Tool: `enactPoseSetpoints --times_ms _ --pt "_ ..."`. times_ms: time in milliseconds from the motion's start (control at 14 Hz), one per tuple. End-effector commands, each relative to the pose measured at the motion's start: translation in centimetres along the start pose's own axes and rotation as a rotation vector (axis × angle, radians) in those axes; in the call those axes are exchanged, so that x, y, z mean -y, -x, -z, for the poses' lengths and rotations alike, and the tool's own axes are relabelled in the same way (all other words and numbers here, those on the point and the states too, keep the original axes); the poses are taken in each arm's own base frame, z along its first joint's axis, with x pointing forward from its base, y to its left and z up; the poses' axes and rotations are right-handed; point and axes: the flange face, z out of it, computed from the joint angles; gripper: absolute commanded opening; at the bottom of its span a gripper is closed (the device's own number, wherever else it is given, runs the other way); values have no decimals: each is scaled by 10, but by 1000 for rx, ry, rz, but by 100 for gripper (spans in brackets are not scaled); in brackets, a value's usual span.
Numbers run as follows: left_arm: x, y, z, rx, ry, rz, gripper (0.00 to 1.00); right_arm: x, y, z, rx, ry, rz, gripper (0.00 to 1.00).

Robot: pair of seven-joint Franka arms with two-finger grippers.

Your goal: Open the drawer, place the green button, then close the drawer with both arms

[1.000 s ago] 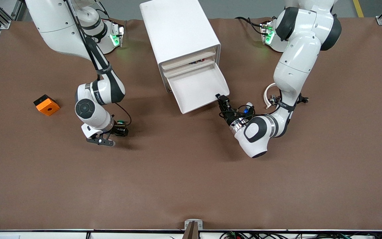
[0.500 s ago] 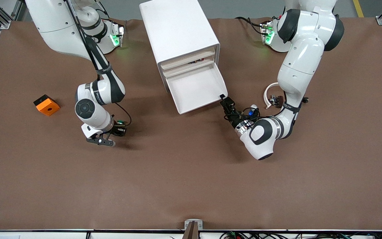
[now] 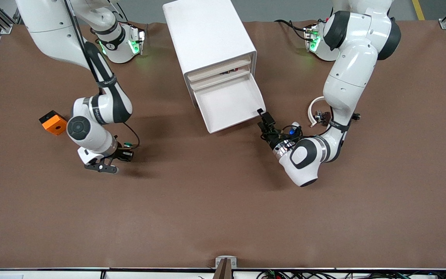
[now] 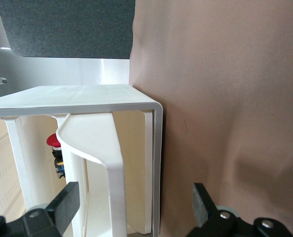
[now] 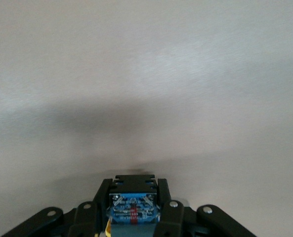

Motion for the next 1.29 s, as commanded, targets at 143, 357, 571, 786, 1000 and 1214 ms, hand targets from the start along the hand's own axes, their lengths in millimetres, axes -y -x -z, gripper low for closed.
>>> enactPoseSetpoints --times_ms 143,357,571,786,1000,1214 --pt "23 2 12 -45 42 -78 100 -1 2 46 62 -121 -105 0" --pt "52 4 22 -138 109 -260 100 27 8 73 71 -138 -227 0" --pt "78 -7 46 -189 133 -481 100 95 33 99 89 -134 -378 0" --pt "112 -22 55 -362 115 -804 100 164 60 120 90 -139 -477 0" --pt "137 -32 78 -472 141 -1032 100 212 72 172 129 -124 -547 0" --pt "163 -40 100 -664 137 -1281 100 278 124 193 125 -91 -665 0"
